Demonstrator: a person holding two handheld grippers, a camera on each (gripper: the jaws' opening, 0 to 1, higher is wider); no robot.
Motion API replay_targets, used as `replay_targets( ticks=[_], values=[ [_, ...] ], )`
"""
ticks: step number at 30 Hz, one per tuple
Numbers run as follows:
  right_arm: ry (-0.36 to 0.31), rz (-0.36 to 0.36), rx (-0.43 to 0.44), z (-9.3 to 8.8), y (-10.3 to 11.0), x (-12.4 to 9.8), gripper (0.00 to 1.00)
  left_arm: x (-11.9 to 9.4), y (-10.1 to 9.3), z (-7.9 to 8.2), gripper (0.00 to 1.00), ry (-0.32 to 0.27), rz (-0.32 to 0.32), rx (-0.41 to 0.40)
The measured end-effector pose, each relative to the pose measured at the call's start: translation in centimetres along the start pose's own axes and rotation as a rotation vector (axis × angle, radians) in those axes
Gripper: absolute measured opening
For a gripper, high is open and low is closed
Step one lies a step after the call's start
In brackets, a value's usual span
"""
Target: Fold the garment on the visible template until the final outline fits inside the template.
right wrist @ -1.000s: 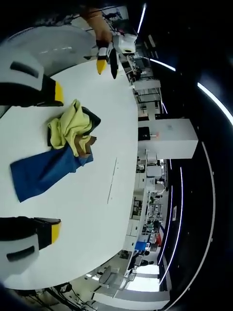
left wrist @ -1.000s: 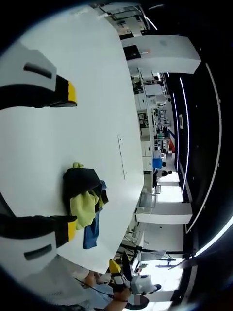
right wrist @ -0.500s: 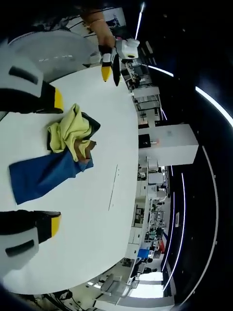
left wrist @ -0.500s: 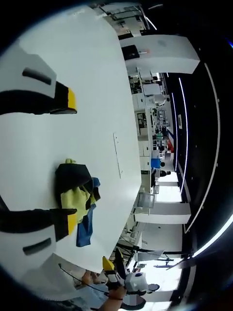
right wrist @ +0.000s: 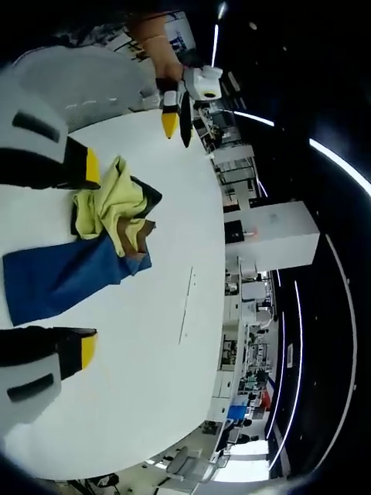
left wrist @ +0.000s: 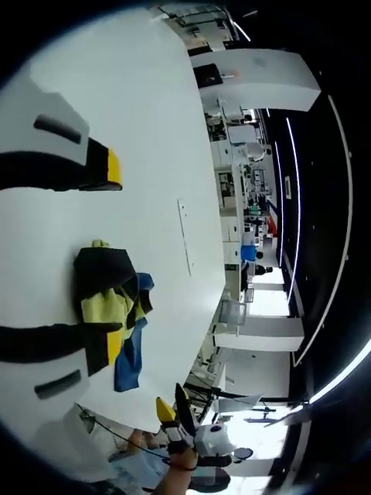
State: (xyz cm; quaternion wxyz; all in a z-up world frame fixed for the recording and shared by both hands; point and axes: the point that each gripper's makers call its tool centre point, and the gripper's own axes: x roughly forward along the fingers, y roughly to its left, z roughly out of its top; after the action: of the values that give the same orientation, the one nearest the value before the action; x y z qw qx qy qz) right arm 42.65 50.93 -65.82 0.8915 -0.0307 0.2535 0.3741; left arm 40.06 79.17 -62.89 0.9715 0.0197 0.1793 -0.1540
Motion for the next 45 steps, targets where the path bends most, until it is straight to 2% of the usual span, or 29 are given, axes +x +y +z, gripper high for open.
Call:
replay_targets(
  ticks=[7, 11, 18, 23, 32, 37, 42, 45],
  values=[
    [0.001, 0.036, 0.000, 0.4, -0.9, 2.2, 0.65, 2.2, -0.3, -0.5, 0.60, 0.009, -0.038, -0.038],
    [-0.030, 0.080, 0.062, 0.9, -1.0, 3.7, 0.61, 3.3, -0.3, -0.4, 0.57, -0.008, -0.041, -0.050],
    [-0.015, 0.109, 0.029, 1.1, -1.9, 6.2, 0.56, 5.5, -0.6, 0.0, 0.50, -0.033, -0.068, -0.081],
    [-0.017, 0.137, -0.005, 1.4, -2.0, 7.6, 0.50, 7.3, -1.3, -0.2, 0.49, -0.004, -0.100, -0.051],
    [-0.003, 0.197, -0.056, 2.0, -2.2, 10.5, 0.42, 9.9, -1.8, -0.6, 0.46, 0.017, -0.133, -0.076],
    [0.018, 0.224, -0.099, 1.9, -2.4, 12.2, 0.38, 11.3, -1.6, -1.5, 0.43, 0.054, -0.146, -0.084],
    [0.066, 0.275, -0.178, 1.3, -2.1, 14.0, 0.35, 12.3, -2.3, -2.9, 0.25, 0.104, -0.189, -0.082],
    [0.098, 0.294, -0.198, 0.7, -2.1, 15.2, 0.34, 12.6, -2.6, -4.0, 0.25, 0.141, -0.197, -0.083]
  ],
)
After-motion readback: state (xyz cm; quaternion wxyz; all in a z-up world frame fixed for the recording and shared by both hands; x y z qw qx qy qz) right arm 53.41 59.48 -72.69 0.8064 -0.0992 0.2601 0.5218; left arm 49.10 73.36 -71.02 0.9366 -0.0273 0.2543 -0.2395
